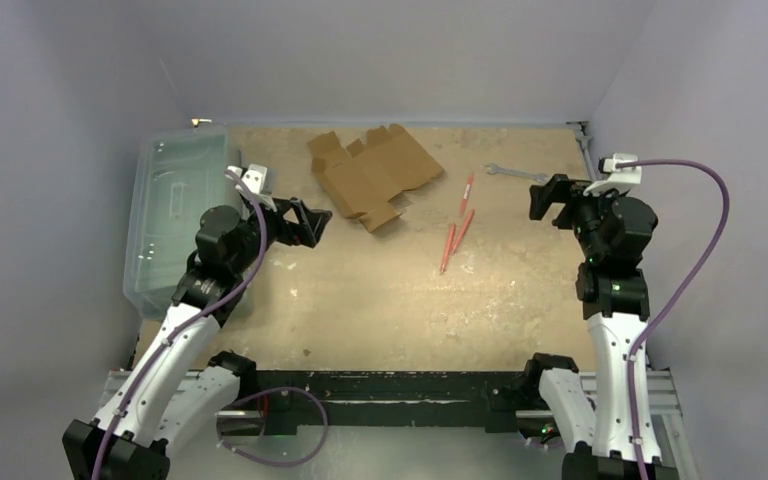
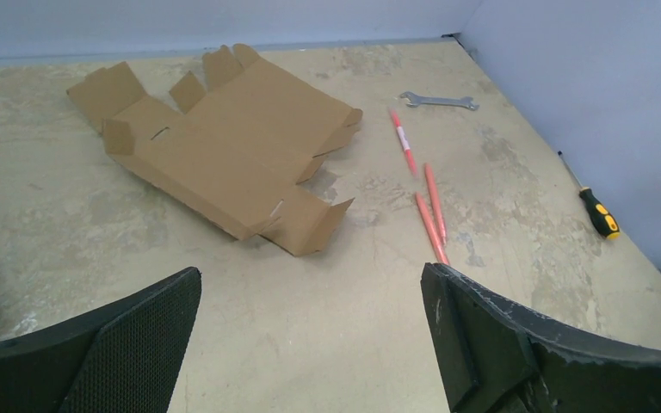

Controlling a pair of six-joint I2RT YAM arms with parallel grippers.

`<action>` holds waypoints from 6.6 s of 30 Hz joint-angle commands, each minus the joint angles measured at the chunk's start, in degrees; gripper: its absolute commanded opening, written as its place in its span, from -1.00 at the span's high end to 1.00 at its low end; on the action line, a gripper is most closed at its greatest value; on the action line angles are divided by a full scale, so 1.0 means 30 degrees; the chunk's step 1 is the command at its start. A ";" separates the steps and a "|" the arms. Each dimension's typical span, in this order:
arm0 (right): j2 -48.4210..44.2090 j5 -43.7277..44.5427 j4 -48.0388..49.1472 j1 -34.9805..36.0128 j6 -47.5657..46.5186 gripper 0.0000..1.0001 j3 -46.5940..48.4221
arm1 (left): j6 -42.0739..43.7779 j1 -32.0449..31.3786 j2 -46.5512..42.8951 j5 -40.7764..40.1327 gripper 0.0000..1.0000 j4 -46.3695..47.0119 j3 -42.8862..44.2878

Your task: Fold the paper box

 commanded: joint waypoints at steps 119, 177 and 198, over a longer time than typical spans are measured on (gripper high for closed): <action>0.1212 -1.3051 -0.2440 -0.0304 -0.9623 -0.98 -0.2367 | -0.2519 -1.4835 1.0224 -0.8113 -0.20 -0.1129 0.3310; 0.1712 -1.2554 -0.1919 -0.0303 -0.8967 -0.98 -0.2455 | 0.3174 -1.3205 2.0144 -0.9672 1.00 0.7218 0.6894; 0.1773 -1.2414 -0.1918 -0.0304 -0.9019 -0.98 -0.2483 | 0.0988 -1.1931 1.5512 -0.7717 -0.07 0.4566 0.5892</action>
